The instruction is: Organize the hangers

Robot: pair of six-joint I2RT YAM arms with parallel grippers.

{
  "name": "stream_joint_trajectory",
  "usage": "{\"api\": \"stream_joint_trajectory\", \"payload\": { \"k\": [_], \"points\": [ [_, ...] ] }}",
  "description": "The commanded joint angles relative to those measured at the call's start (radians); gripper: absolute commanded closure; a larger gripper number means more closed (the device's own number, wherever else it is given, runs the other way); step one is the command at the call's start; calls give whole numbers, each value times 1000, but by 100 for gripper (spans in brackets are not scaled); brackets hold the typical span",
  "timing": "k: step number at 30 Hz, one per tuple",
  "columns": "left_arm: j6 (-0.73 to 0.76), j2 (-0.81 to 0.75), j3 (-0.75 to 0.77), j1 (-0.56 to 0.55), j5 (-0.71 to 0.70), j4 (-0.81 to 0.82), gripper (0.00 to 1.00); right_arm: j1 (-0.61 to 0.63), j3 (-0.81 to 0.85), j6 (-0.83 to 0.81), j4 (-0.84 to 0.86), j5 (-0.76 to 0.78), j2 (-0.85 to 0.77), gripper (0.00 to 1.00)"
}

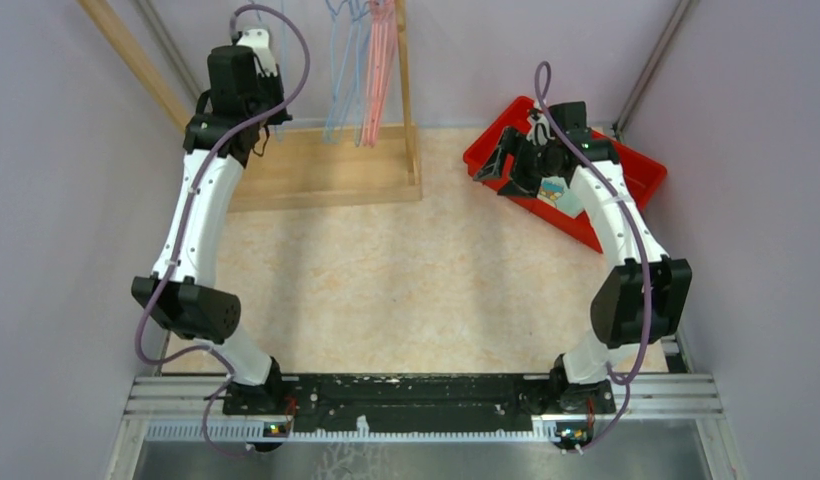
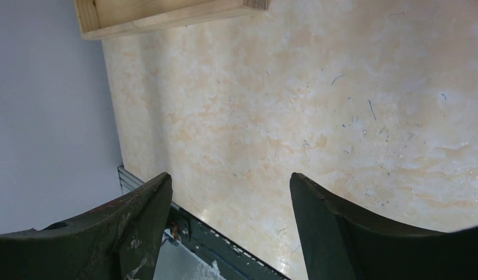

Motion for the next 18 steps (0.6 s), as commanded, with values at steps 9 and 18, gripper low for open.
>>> {"api": "stream_joint_trajectory", "payload": {
  "k": [9,18],
  "points": [
    [13,214,329,71,168,-112,100,-7,114,1,-9,8,36,26],
    [-17,303,358,93,226,-177,100,-8,122,11,-18,10,39,26]
  ]
}}
